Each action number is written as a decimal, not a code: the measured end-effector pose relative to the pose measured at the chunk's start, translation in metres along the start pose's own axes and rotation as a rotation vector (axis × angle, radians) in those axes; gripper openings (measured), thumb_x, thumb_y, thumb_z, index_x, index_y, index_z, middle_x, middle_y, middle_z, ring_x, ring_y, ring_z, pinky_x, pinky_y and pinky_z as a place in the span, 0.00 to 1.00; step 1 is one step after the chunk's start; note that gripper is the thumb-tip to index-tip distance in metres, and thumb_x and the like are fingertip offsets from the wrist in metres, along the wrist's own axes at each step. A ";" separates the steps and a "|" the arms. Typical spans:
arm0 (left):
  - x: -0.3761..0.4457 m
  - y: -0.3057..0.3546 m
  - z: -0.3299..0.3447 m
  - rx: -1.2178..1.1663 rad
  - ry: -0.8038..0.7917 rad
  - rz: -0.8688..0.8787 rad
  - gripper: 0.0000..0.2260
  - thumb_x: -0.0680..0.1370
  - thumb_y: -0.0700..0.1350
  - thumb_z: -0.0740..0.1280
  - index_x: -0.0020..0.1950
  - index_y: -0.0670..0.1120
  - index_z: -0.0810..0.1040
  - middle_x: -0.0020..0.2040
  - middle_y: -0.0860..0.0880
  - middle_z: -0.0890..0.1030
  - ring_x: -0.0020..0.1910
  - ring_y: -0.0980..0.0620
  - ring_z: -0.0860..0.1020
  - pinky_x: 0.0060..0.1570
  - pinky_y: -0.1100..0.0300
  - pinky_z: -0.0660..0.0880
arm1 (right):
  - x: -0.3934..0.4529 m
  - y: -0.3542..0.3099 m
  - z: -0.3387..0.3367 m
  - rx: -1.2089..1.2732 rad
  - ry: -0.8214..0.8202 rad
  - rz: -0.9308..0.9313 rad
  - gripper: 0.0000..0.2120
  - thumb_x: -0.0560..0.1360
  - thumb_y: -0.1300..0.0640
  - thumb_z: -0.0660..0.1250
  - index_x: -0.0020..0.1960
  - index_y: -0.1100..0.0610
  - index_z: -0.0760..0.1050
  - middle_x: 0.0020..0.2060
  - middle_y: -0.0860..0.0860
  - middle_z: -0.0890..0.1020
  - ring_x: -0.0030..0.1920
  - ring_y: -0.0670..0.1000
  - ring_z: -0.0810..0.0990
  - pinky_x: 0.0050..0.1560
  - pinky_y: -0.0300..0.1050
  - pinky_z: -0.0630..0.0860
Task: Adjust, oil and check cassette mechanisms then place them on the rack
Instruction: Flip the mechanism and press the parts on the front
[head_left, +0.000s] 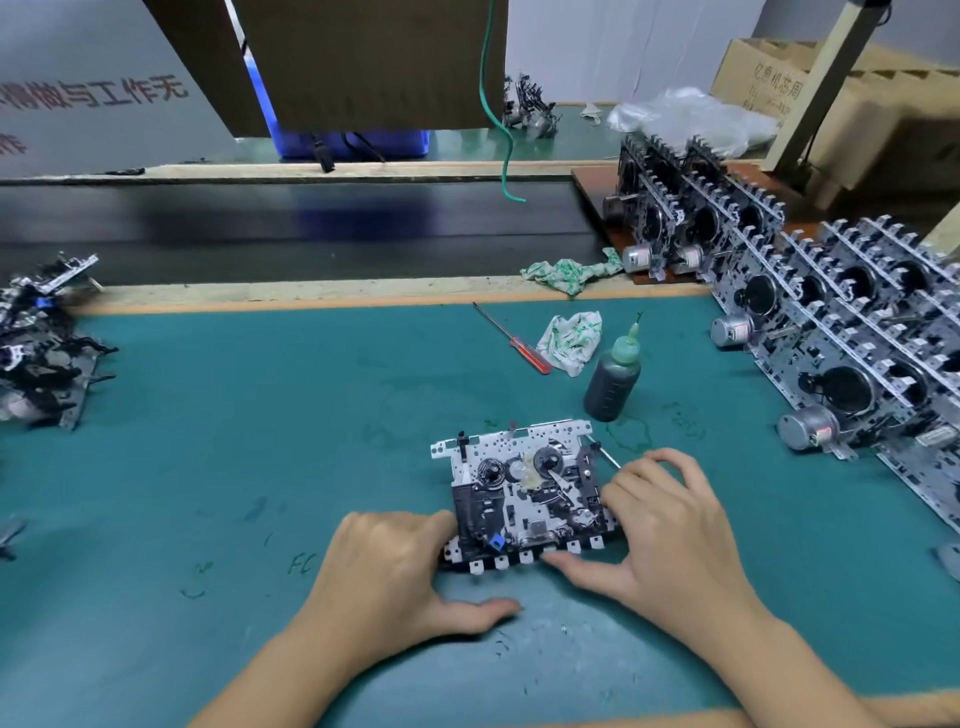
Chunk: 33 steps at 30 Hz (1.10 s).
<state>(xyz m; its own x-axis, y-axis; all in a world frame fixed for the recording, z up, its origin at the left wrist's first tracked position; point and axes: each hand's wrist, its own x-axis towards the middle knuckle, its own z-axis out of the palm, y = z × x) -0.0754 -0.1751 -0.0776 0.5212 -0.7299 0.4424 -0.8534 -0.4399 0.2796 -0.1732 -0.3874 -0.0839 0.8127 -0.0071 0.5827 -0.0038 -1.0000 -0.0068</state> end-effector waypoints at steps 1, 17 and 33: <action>0.000 -0.002 -0.001 0.000 -0.008 0.010 0.23 0.62 0.69 0.65 0.29 0.52 0.62 0.19 0.53 0.67 0.18 0.52 0.68 0.18 0.67 0.63 | 0.000 0.000 0.001 -0.003 0.005 0.006 0.28 0.67 0.31 0.63 0.28 0.57 0.70 0.26 0.49 0.72 0.32 0.53 0.74 0.54 0.49 0.69; 0.001 -0.007 0.002 0.064 0.063 -0.060 0.23 0.67 0.63 0.65 0.25 0.46 0.66 0.19 0.52 0.66 0.17 0.51 0.67 0.17 0.65 0.62 | -0.002 0.012 -0.003 0.107 -0.118 -0.127 0.25 0.67 0.35 0.66 0.30 0.57 0.72 0.29 0.49 0.74 0.35 0.53 0.75 0.54 0.45 0.69; 0.012 -0.001 -0.001 0.064 0.064 -0.069 0.27 0.61 0.73 0.63 0.30 0.51 0.57 0.18 0.52 0.65 0.17 0.51 0.66 0.19 0.66 0.60 | -0.002 0.002 0.002 0.091 -0.002 -0.009 0.26 0.69 0.36 0.63 0.26 0.57 0.68 0.24 0.49 0.71 0.31 0.53 0.75 0.44 0.45 0.68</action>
<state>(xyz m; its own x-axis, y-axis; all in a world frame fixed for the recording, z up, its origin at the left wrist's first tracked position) -0.0679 -0.1831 -0.0722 0.5769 -0.6626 0.4777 -0.8131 -0.5220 0.2578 -0.1738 -0.3895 -0.0865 0.8137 0.0024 0.5812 0.0566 -0.9956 -0.0751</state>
